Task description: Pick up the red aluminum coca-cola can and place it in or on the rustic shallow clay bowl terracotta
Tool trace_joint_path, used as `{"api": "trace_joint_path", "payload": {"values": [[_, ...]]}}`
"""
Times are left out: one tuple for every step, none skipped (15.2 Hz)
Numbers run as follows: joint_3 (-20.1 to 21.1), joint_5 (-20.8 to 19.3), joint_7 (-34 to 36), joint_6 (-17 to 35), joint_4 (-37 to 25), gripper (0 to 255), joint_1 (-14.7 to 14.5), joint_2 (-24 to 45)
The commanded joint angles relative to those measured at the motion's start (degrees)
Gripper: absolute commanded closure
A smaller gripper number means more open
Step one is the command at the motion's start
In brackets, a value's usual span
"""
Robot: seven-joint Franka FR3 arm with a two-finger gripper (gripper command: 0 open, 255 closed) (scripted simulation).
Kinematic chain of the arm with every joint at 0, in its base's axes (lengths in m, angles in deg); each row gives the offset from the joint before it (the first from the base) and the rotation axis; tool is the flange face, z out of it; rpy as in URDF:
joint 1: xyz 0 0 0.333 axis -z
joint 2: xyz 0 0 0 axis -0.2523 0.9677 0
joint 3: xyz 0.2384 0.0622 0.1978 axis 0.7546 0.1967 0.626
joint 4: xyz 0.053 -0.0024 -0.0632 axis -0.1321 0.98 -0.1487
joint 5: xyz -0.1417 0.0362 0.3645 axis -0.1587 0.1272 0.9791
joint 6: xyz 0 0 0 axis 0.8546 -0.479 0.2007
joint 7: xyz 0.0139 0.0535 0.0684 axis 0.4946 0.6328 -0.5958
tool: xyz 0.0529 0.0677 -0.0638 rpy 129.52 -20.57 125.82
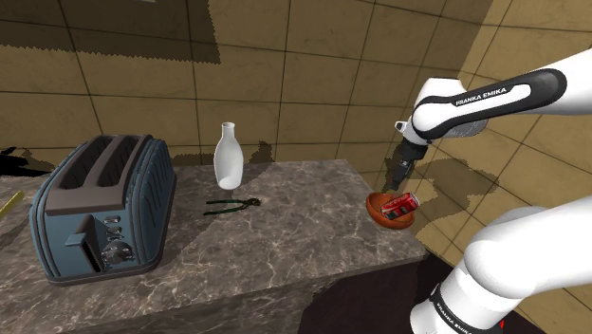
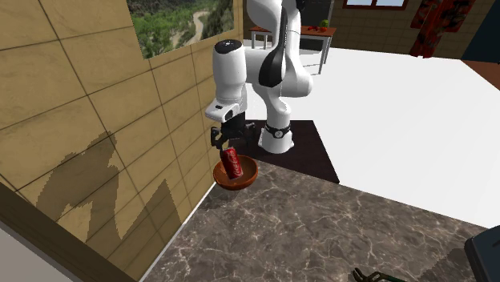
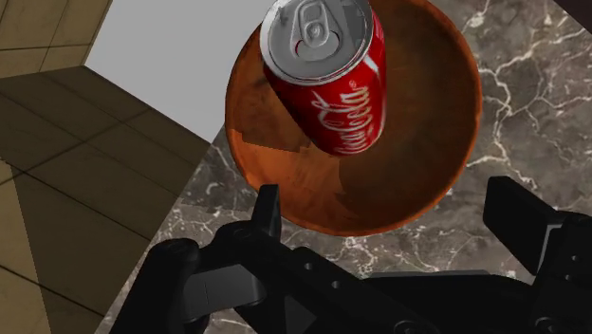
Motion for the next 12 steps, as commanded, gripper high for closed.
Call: {"api": "trace_joint_path", "payload": {"values": [[0.48, 0.21, 0.04, -2.44, -1.16, 0, 0.03, -1.29], [0.95, 0.45, 0.06, -4.82, -2.42, 0, 0.02, -2.43], [1.41, 0.71, 0.07, -7.14, -3.74, 0, 0.01, -3.43], [1.76, 0.92, 0.07, -8.93, -4.84, 0, -0.02, -4.12], [1.76, 0.93, 0.06, -8.93, -4.84, 0, -0.02, -4.12], [1.77, 0.93, 0.06, -8.93, -4.83, 0, -0.01, -4.14], [1.77, 0.93, 0.06, -8.93, -4.84, 0, -0.01, -4.13], [1.77, 0.93, 0.06, -8.93, -4.84, 0, -0.01, -4.12], [1.77, 0.93, 0.06, -8.93, -4.84, 0, -0.01, -4.12], [1.77, 0.93, 0.06, -8.93, -4.84, 0, -0.01, -4.12], [1.77, 0.93, 0.06, -8.93, -4.84, 0, -0.01, -4.12], [1.77, 0.93, 0.06, -8.93, -4.84, 0, -0.01, -4.12]]}}
